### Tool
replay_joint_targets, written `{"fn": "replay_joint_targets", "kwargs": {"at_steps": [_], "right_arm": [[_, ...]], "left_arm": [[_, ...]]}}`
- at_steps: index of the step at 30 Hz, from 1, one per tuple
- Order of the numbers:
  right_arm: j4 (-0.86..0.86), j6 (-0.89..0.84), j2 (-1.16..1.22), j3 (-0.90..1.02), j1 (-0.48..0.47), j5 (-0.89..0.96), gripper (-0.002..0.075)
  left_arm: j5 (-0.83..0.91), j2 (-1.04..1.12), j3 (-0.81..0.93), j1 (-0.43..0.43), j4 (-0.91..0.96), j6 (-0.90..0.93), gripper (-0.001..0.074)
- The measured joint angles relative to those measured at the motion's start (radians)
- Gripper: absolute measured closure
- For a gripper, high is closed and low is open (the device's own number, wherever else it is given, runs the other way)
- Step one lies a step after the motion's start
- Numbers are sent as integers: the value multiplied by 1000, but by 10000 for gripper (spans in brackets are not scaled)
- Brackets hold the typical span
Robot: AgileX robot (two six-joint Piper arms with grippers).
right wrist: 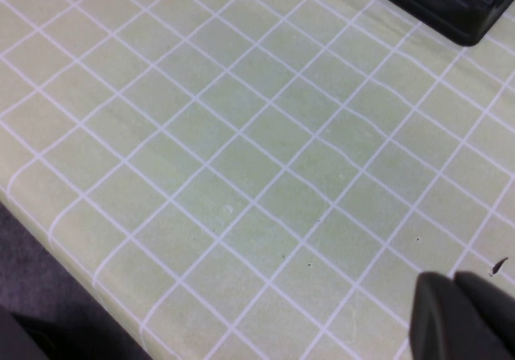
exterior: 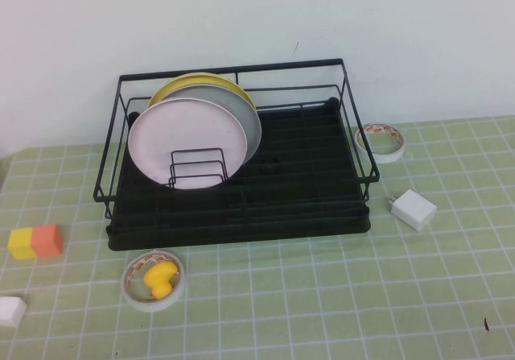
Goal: Place plate on rack
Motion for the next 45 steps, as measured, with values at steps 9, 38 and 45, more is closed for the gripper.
{"fn": "replay_joint_targets", "kwargs": {"at_steps": [9, 38, 45], "right_arm": [[0, 0, 0, 0, 0, 0, 728], [-38, -131, -479, 356, -461, -282, 728], [-42, -12, -479, 356, -463, -283, 728]], "left_arm": [[0, -2, 0, 0, -4, 10, 737], [0, -4, -2, 0, -20, 10, 737], [0, -5, -2, 0, -20, 10, 737]]}}
